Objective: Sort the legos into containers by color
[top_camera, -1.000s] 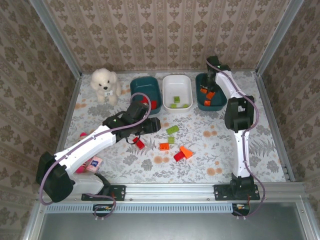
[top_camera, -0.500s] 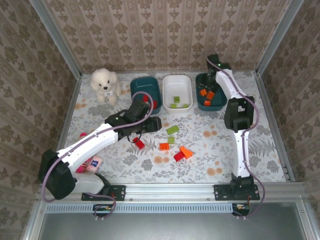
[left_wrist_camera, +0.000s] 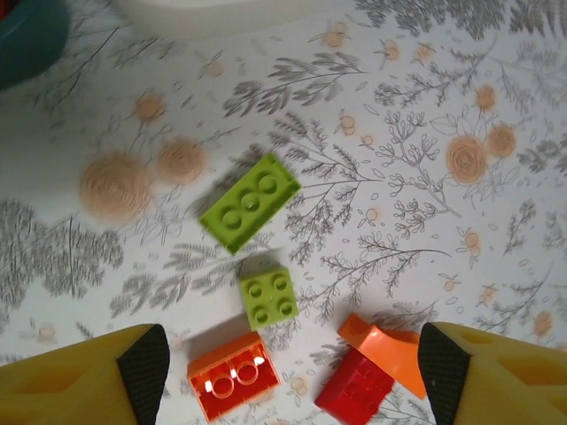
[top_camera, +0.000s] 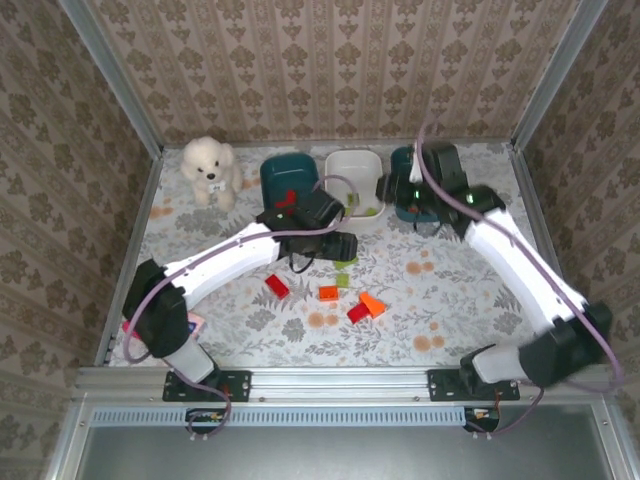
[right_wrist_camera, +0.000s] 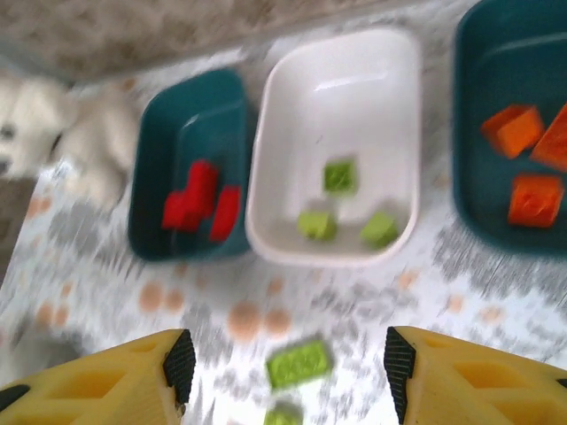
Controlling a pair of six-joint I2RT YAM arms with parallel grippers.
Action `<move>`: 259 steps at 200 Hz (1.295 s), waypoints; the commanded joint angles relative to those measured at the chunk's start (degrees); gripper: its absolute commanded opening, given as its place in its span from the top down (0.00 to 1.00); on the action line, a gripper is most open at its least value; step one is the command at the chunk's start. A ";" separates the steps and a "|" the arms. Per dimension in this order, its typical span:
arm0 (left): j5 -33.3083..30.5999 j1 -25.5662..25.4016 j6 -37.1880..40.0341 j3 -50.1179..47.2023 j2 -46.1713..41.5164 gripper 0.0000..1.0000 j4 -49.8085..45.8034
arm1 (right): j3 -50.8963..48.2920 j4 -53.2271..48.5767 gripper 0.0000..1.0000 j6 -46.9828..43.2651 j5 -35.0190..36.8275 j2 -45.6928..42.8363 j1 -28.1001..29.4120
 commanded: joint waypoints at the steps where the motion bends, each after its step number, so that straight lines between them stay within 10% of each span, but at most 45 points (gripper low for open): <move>1: 0.08 -0.41 15.54 5.17 5.67 0.23 -5.86 | -11.19 0.23 0.38 2.13 -1.05 -12.03 2.14; 85: -2.94 -0.61 33.12 13.58 20.67 0.27 -8.06 | -25.57 -15.27 0.26 14.88 -10.29 -49.02 2.57; 201: -2.03 1.15 30.70 19.28 30.35 0.24 -9.54 | -23.59 -17.87 0.26 14.38 -10.62 -48.20 2.57; 259: 2.01 1.70 29.95 20.86 32.74 0.52 -11.89 | -24.22 -16.17 0.26 14.23 -10.71 -46.85 2.57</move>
